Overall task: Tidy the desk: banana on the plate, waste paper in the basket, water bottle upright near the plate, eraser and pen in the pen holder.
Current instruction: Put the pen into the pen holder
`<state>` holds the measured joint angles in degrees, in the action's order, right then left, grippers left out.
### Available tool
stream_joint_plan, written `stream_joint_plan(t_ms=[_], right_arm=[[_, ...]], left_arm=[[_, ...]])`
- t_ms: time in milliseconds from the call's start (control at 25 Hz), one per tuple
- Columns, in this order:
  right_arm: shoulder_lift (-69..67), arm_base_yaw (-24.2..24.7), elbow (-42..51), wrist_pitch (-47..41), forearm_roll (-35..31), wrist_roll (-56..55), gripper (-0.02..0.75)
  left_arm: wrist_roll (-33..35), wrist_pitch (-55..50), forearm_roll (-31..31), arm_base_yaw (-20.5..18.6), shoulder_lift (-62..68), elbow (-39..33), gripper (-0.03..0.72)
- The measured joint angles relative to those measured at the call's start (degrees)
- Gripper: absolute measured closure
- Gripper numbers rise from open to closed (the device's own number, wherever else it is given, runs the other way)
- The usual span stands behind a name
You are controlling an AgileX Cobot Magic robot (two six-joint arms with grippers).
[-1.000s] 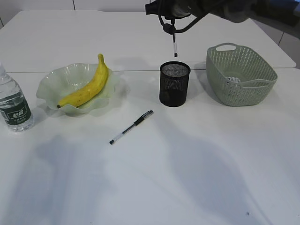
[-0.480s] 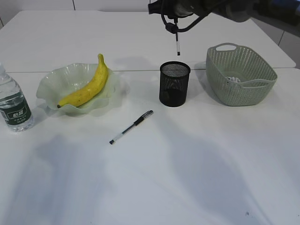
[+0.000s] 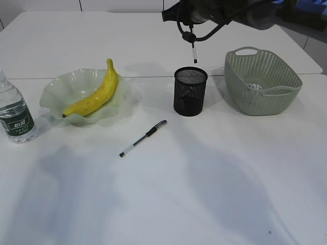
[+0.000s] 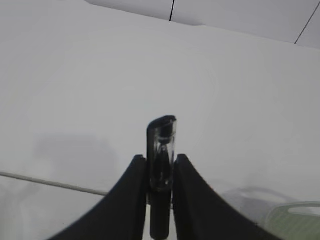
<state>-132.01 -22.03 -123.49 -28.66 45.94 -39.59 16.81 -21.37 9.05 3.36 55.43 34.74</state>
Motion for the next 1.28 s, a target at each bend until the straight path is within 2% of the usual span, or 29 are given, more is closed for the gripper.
stream_joint_plan(t_ms=[1040, 1280], right_arm=[[0.0, 0.0, 2.02, 4.9, 1.62, 0.0, 0.617], [0.0, 0.0, 5.79, 7.26, 2.52, 0.0, 0.617]], left_arm=[[0.0, 0.11, 1.86, 0.0, 0.0, 0.0, 0.151], [0.0, 0.11, 1.99, 0.0, 0.0, 0.0, 0.151]])
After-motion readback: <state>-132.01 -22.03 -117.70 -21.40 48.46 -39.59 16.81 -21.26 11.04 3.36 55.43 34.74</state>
